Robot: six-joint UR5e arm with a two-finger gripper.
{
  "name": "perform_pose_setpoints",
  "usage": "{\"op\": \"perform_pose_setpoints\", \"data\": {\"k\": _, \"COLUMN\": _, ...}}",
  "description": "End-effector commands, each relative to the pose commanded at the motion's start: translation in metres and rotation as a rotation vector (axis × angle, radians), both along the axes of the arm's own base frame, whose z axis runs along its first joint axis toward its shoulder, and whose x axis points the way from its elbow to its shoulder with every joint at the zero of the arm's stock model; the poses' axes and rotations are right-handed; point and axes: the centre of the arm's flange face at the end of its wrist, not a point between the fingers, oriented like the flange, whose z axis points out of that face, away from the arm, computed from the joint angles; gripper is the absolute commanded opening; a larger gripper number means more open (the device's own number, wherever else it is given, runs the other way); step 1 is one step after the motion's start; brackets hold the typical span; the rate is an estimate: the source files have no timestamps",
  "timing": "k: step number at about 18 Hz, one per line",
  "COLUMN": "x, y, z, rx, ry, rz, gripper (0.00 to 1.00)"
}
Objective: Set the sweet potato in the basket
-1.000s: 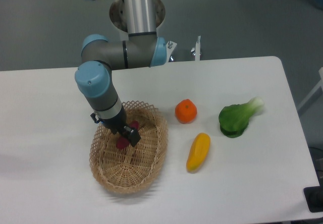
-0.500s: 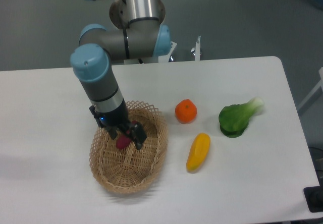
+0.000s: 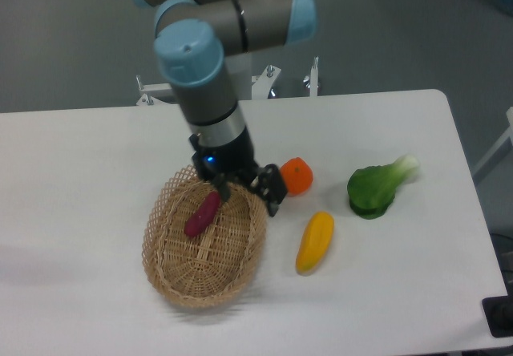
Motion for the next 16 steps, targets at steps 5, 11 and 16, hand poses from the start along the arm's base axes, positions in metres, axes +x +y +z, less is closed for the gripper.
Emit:
{"op": "perform_pose_setpoints", "data": {"k": 5, "x": -0.052, "y": -0.05, "z": 0.019, "rx": -0.028, "ry": -0.034, "rz": -0.123, "gripper": 1.0}}
{"op": "perform_pose_setpoints", "data": {"k": 11, "x": -0.078, "y": -0.079, "z": 0.025, "rx": -0.012, "ry": -0.032, "rz": -0.127, "gripper": 1.0}}
{"op": "perform_pose_setpoints", "data": {"k": 16, "x": -0.081, "y": -0.087, "z": 0.024, "rx": -0.012, "ry": -0.037, "rz": -0.112, "gripper": 1.0}}
